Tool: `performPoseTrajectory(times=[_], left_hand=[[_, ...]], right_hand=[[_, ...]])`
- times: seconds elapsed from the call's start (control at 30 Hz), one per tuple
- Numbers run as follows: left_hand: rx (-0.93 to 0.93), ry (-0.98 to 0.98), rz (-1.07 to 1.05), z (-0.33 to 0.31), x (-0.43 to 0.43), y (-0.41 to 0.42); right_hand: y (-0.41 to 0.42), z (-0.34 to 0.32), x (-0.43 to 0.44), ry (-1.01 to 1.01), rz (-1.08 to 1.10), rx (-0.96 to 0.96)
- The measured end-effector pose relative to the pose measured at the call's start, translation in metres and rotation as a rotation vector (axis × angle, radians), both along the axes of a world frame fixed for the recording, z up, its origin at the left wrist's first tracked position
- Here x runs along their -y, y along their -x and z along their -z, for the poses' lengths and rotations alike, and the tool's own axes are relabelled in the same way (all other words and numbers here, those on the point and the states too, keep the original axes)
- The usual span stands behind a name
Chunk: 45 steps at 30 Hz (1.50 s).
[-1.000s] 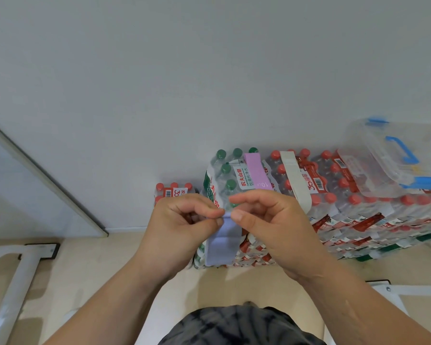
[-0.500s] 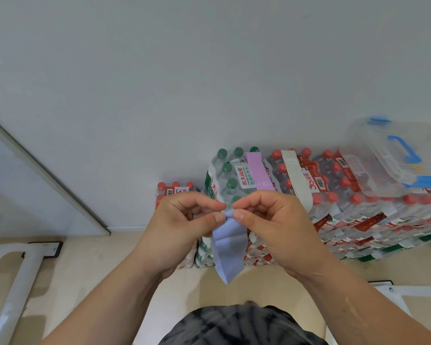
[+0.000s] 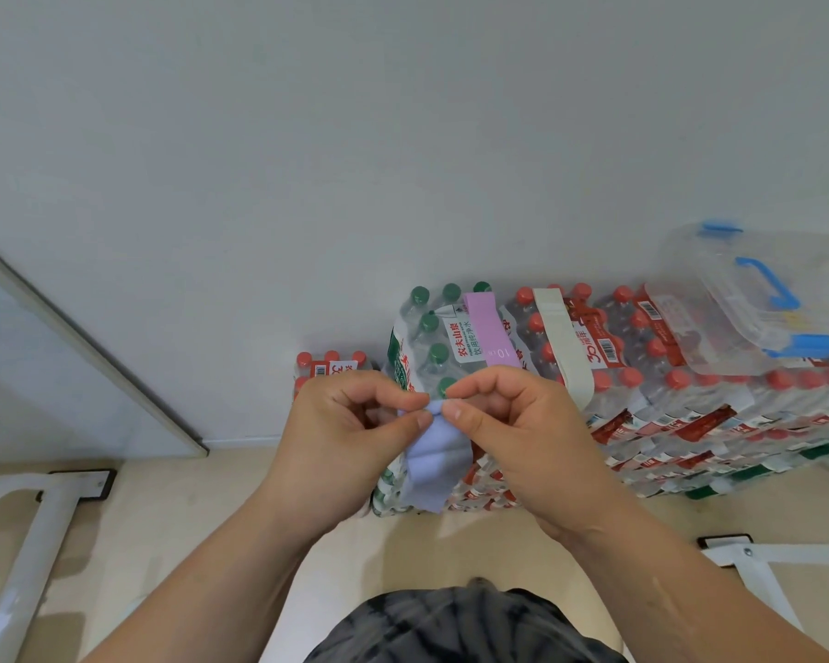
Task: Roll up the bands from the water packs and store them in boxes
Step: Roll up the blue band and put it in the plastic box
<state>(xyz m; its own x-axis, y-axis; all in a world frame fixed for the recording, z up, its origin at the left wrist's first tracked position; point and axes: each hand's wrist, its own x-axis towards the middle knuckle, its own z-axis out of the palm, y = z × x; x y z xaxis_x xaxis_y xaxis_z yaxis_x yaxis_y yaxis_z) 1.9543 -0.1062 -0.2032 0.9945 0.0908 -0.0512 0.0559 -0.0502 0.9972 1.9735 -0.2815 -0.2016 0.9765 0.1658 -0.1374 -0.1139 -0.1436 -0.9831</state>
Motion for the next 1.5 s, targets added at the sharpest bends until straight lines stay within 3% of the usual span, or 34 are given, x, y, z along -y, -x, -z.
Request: performPoseTrajectory(times=[0.3, 0.73, 1.1, 1.5], left_hand=[[-0.088, 0.159, 0.036, 0.0, 0.003, -0.002], [-0.036, 0.039, -0.058, -0.001, 0.003, -0.004], [-0.085, 0.194, -0.034, 0.001, 0.001, -0.005], [-0.041, 0.13, -0.048, 0.008, 0.0, -0.008]], right_hand=[[0.0, 0.001, 0.003, -0.041, 0.03, 0.04], [0.001, -0.001, -0.007, -0.102, 0.023, 0.081], [-0.003, 0.004, -0.008, -0.013, 0.064, 0.099], [-0.003, 0.001, -0.011, -0.061, 0.056, 0.038]])
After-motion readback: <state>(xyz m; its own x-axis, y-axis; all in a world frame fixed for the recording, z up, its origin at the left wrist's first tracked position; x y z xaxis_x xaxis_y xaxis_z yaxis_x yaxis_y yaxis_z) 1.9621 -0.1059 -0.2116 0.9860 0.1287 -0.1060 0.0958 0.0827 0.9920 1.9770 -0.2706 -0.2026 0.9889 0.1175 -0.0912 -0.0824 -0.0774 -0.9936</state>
